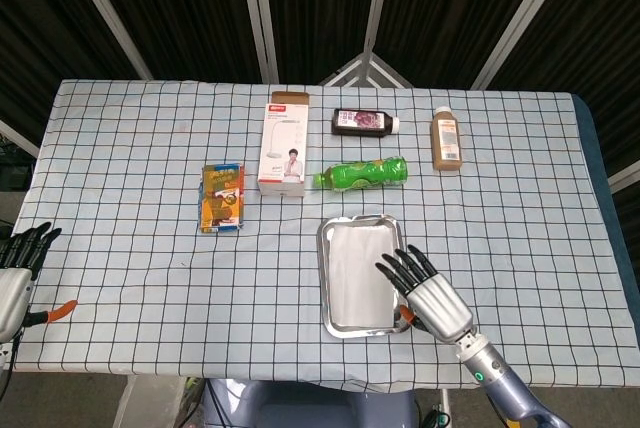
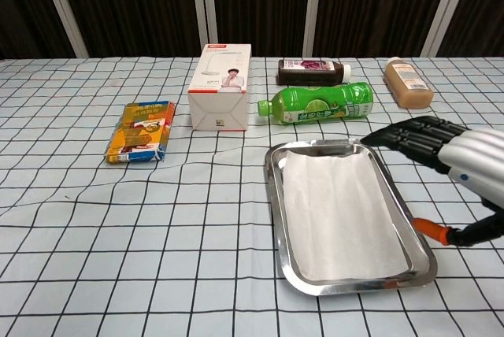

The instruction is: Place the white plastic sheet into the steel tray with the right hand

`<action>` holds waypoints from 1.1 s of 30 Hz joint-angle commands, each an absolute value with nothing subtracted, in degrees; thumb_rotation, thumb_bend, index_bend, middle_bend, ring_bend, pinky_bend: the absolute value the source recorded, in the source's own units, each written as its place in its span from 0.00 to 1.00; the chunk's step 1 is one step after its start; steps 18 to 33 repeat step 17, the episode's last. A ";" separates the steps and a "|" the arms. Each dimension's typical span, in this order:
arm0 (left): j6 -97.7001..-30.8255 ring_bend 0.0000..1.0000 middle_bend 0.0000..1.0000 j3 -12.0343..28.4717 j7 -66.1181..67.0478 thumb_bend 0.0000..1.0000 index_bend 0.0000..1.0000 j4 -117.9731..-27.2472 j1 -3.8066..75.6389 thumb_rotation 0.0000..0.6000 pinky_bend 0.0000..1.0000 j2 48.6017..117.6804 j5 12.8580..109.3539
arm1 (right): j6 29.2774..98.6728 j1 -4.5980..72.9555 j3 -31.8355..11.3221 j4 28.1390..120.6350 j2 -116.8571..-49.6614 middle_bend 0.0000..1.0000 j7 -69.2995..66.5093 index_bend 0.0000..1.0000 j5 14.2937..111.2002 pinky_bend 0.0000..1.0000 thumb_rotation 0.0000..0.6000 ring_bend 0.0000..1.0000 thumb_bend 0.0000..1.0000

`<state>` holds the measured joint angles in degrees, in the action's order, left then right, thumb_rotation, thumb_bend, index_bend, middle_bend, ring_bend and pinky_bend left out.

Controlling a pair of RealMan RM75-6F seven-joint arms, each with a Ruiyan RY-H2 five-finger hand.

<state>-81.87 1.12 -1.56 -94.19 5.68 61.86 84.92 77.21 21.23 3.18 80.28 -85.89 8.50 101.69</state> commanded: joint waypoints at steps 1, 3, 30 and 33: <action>-81.91 0.00 0.00 1.10 -1.58 0.00 0.00 -94.24 5.65 1.00 0.00 61.81 84.93 | 79.45 20.13 1.83 82.09 -83.14 0.09 8.75 0.03 100.21 0.00 1.00 0.00 0.41; -82.13 0.00 0.00 1.06 -1.56 0.00 0.00 -94.28 5.54 1.00 0.00 61.75 85.04 | 81.16 19.11 1.09 83.56 -80.80 0.09 8.75 0.03 99.06 0.00 1.00 0.00 0.41; -85.62 0.00 0.00 0.61 3.74 0.00 0.00 -92.79 3.71 1.00 0.00 62.12 85.92 | 89.85 7.45 2.38 97.32 -66.60 0.00 5.03 0.00 88.77 0.00 1.00 0.00 0.40; -85.62 0.00 0.00 0.61 3.74 0.00 0.00 -92.79 3.71 1.00 0.00 62.12 85.92 | 89.85 7.45 2.38 97.32 -66.60 0.00 5.03 0.00 88.77 0.00 1.00 0.00 0.40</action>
